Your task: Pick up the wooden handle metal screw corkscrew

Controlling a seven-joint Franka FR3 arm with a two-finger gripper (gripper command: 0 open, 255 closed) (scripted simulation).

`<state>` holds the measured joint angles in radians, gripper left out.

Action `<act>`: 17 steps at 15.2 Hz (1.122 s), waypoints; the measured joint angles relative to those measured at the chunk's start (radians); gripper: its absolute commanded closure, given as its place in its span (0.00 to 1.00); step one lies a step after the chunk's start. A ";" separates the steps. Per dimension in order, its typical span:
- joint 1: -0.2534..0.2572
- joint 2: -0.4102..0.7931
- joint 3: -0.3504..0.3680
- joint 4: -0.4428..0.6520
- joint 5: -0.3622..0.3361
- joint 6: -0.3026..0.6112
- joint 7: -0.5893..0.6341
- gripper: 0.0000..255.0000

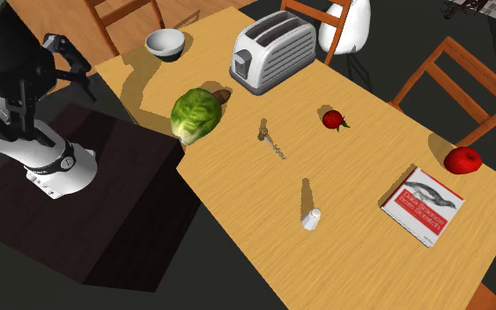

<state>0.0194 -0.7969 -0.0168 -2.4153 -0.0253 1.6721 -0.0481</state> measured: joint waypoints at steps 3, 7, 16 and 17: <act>0.004 0.011 0.024 -0.021 0.013 0.024 0.033 0.00; 0.018 0.071 0.101 -0.052 0.055 0.095 0.142 0.00; 0.038 0.316 0.274 -0.044 0.117 0.286 0.399 0.00; 0.036 0.354 0.290 -0.033 0.117 0.309 0.426 0.00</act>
<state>0.0557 -0.4428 0.2733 -2.4487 0.0919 1.9808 0.3778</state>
